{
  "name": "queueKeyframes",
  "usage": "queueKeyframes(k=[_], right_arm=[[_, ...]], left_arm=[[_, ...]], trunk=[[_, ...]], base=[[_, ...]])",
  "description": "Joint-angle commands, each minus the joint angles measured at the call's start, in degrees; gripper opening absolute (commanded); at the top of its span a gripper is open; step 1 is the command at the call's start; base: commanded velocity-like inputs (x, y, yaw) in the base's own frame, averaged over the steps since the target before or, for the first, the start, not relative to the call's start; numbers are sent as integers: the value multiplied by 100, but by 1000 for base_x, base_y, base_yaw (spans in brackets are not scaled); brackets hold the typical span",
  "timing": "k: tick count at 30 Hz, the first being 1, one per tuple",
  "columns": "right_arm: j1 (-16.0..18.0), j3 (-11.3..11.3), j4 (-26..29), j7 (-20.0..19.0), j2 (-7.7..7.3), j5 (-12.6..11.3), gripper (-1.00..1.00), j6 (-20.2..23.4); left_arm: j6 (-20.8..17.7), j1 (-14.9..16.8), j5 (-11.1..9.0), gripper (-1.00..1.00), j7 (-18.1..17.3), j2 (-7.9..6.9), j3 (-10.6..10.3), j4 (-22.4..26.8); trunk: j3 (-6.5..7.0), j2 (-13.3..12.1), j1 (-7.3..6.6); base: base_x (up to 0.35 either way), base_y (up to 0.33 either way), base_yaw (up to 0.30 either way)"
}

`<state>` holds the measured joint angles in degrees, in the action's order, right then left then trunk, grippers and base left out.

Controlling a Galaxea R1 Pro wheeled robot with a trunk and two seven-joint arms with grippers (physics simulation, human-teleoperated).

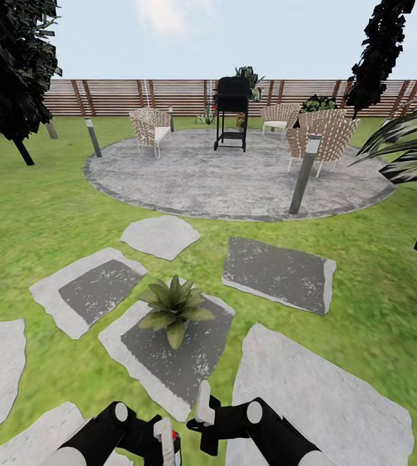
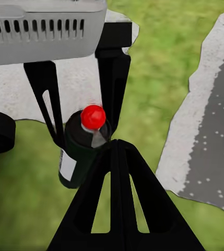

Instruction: Pick up the pesticide atomizer in the garden and spray insectifuge to fully cover both potted plants in the garden.

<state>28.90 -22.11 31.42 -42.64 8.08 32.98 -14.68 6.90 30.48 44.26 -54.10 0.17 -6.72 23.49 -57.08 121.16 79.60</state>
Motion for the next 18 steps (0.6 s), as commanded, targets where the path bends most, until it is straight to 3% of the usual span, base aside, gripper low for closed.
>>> queueKeyframes(k=[1,3,11,18], right_arm=[[2,5,5,1,1,60,-100,-35],[2,5,5,1,1,60,-100,-35],[2,5,5,1,1,60,-100,-35],[2,5,5,1,1,60,-100,-35]], left_arm=[[63,1,58,-100,-4,10,10,7],[78,0,55,-100,-4,84,25,5],[98,1,-126,-100,-60,133,25,6],[101,1,-158,-100,-74,142,22,7]], trunk=[[-5,2,-1],[-5,2,-1],[-5,2,-1],[-5,2,-1]], base=[[0,0,0],[0,0,0],[0,0,0],[0,0,0]])
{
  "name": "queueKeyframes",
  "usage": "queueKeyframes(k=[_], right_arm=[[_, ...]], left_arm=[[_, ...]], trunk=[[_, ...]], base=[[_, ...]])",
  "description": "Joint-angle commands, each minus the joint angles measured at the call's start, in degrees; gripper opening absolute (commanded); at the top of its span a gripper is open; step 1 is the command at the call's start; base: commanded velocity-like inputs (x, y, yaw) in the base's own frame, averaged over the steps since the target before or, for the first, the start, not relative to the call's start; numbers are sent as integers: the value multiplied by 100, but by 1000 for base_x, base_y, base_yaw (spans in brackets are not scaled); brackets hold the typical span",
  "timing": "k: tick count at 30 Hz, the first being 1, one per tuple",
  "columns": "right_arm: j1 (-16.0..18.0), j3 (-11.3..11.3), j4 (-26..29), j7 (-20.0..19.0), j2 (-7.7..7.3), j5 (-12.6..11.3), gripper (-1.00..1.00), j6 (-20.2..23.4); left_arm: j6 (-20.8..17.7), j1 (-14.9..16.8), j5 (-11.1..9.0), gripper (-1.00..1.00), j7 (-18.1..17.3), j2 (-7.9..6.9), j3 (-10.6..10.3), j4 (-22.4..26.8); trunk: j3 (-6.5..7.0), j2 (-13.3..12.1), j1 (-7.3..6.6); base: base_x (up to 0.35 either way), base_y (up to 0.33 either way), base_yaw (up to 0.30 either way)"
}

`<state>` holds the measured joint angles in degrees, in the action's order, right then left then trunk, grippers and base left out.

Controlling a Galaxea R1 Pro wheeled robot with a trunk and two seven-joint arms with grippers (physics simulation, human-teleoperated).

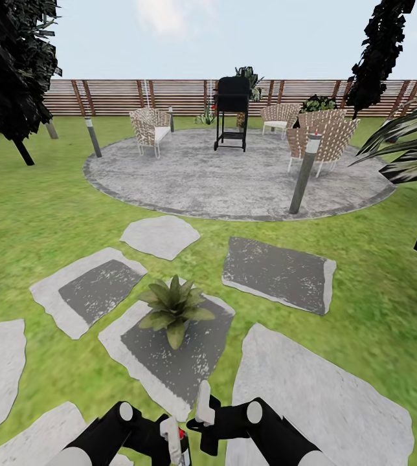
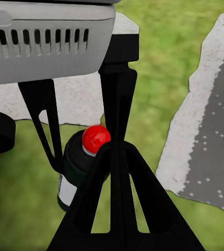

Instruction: Pick up the pesticide atomizer in the garden and spray insectifuge to fully cover both potted plants in the garden.

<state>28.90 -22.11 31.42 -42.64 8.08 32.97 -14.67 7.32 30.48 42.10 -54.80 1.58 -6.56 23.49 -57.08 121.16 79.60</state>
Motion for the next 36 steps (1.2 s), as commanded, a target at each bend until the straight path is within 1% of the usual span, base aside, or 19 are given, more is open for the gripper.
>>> queueKeyframes(k=[1,15,21,27,36], right_arm=[[2,5,5,1,1,60,-100,-36],[2,5,0,1,1,61,-100,-36],[2,5,-4,1,-6,66,-100,-36],[2,6,-4,1,-8,69,-100,-36],[2,12,-12,1,-8,69,-100,-36]], left_arm=[[59,1,56,-100,-4,1,6,7],[59,4,45,-100,-13,2,6,7],[59,40,44,-100,-25,39,6,14],[52,119,44,-100,-313,44,13,16],[34,150,36,-100,-359,44,23,16]], trunk=[[-5,2,-1],[-5,2,-1],[-5,2,-1],[-5,2,-1],[-5,2,-1]], base=[[0,0,0],[0,0,0],[0,0,0],[0,0,0],[0,0,0]])
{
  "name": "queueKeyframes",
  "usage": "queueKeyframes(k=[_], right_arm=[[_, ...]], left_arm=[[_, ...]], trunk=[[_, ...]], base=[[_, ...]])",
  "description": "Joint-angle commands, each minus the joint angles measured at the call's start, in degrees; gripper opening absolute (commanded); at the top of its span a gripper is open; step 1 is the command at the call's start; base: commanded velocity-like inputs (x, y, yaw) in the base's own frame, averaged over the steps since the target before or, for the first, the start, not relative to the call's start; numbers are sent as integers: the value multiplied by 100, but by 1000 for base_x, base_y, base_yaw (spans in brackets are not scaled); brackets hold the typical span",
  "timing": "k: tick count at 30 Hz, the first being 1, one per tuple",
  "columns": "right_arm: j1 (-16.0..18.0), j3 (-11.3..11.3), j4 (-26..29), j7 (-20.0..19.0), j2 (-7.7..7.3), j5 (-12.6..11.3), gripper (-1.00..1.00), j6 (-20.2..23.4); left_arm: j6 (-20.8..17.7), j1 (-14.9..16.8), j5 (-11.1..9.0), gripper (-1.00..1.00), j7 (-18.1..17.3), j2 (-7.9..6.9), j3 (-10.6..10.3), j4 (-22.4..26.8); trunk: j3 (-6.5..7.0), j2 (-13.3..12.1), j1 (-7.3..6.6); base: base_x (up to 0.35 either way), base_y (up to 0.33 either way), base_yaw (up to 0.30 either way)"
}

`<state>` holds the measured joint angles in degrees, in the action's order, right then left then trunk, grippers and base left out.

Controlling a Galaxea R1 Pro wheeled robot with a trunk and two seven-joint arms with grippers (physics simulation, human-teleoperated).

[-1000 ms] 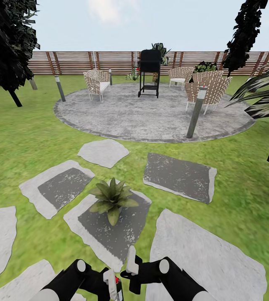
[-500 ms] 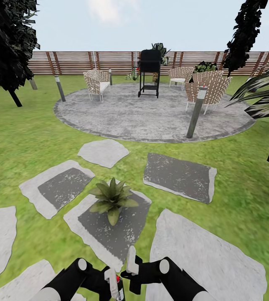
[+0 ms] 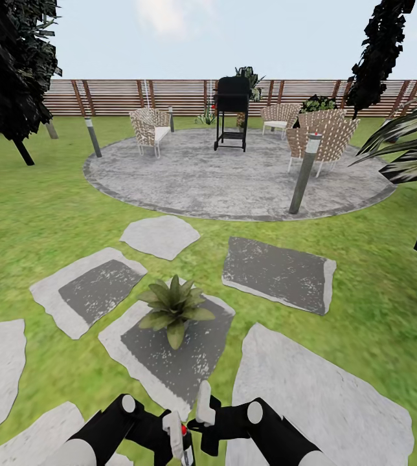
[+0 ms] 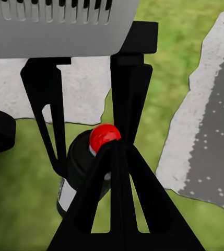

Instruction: Pick up the pesticide atomizer in the garden and spray insectifuge to fully cover both potted plants in the garden.

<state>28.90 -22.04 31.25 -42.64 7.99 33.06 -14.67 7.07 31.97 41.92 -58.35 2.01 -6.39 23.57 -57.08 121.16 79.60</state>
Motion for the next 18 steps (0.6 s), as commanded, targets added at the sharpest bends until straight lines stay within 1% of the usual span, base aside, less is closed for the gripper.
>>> queueKeyframes(k=[1,5,8,18], right_arm=[[2,5,5,1,1,60,-100,-36],[2,6,4,1,1,60,-100,-36],[2,6,4,1,1,60,-100,-36],[2,6,4,1,1,62,-100,-36]], left_arm=[[59,2,48,-100,-4,1,6,5],[82,2,-155,-100,-14,-5,-4,1],[91,2,-247,-100,-18,-7,-10,-1],[119,2,-272,-100,-19,-15,-12,-2]], trunk=[[-5,2,-1],[-5,2,-1],[-5,2,-1],[-5,2,-1]], base=[[0,0,0],[0,0,0],[0,0,0],[0,0,0]])
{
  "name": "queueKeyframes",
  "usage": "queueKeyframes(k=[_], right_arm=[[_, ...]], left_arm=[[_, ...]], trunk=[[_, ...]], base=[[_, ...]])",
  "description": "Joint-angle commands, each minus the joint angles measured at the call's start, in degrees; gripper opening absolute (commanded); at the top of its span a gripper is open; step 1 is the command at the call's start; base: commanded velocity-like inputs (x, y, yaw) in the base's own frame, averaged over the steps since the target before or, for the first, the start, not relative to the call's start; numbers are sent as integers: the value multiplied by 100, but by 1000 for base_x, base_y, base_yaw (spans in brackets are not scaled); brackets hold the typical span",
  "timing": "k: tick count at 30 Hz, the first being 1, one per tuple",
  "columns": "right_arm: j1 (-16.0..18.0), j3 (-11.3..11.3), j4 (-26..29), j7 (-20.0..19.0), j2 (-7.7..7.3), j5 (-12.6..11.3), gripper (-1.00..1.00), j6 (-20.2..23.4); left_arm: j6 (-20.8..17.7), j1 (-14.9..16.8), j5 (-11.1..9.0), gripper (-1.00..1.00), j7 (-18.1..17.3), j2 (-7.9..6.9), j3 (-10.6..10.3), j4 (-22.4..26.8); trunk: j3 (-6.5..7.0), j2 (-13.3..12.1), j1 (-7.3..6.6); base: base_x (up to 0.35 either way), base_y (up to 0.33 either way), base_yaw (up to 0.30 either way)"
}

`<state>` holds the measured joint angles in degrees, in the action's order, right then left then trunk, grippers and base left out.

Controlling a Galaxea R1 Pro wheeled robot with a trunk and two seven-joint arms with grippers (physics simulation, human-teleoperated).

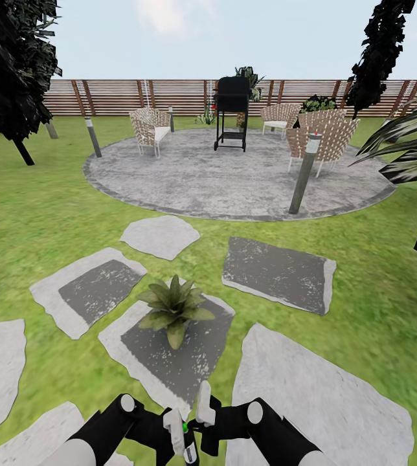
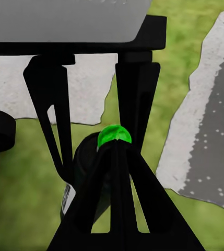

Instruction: Pick up the pesticide atomizer in the garden and spray insectifuge to fully cover both potted plants in the garden.

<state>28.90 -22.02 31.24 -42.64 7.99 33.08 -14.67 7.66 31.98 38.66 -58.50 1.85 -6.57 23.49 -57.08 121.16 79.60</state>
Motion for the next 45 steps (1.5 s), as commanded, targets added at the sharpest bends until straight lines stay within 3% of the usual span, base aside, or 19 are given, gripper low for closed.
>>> queueKeyframes(k=[1,8,13,21,28,29,34,36,38,39,41,42,45], right_arm=[[2,5,5,1,1,63,-100,-36],[2,5,5,1,1,65,-100,-36],[2,5,5,1,1,66,-100,-36],[2,-3,5,1,1,67,-100,-36],[2,-4,5,7,-6,67,-100,-42],[2,1,-2,12,-13,74,100,-46],[2,25,-7,53,-58,66,100,-53],[-6,29,-41,66,-131,61,100,-56],[-13,37,-198,156,-253,44,100,-60],[-18,95,-494,503,-346,36,100,-64],[-21,154,-730,850,-374,34,100,-67],[-20,230,-1008,1293,-388,29,100,-69],[-22,471,-1518,2285,-397,14,100,-71]], left_arm=[[60,2,54,-100,-4,1,7,7],[60,-6,54,-100,-4,-64,7,-1],[60,-9,62,-100,-4,-188,7,-6],[60,-48,76,-100,3,-578,7,-11],[68,-85,100,-100,2,-1029,4,-42],[69,-86,80,-100,17,-1207,11,-55],[32,-87,63,-100,126,-1277,45,-83],[17,-90,40,-100,219,-1281,167,-98],[-17,-93,27,-100,340,-1277,421,-107],[-44,-95,21,-100,397,-1279,725,-113],[-69,-95,20,-100,409,-1277,923,-115],[-152,-95,27,-100,413,-1274,1100,-116],[-463,-98,29,-100,422,-1268,1257,-116]], trunk=[[-5,2,-1],[-5,2,-1],[-5,2,-1],[-5,2,-1],[-5,2,-1],[-5,2,-1],[-5,2,-1],[-5,2,-1],[-5,2,-1],[-5,2,-1],[-5,2,-1],[-5,2,-1],[-5,2,-1]], base=[[0,0,0],[0,0,0],[0,0,0],[0,0,0],[0,0,0],[0,0,0],[0,0,0],[0,0,0],[0,0,0],[0,0,0],[0,0,0],[0,0,0],[0,0,0]])
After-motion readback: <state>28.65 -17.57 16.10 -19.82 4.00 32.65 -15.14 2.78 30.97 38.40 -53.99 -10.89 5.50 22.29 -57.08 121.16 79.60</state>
